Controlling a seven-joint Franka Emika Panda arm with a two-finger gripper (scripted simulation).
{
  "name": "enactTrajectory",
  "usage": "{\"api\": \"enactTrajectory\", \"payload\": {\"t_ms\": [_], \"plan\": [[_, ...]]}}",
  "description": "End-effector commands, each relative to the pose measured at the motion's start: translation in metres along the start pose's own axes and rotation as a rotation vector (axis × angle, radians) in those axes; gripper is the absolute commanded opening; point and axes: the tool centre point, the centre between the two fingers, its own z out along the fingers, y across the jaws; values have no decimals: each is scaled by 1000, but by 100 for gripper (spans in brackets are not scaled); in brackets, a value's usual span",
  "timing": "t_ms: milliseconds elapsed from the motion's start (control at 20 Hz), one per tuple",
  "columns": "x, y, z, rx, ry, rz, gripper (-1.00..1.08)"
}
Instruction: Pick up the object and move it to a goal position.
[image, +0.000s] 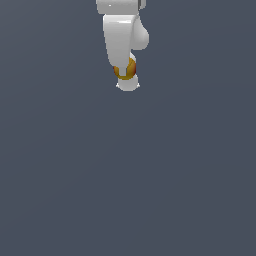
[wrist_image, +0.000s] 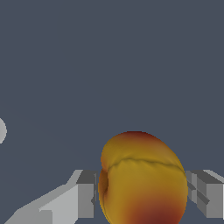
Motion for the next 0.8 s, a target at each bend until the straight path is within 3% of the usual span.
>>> {"api": "enactTrajectory", "payload": {"t_ms": [0,750], "plan": [[-1,1,-5,0,0,0,-100],[1,13,-17,1,0,1,-100]]}}
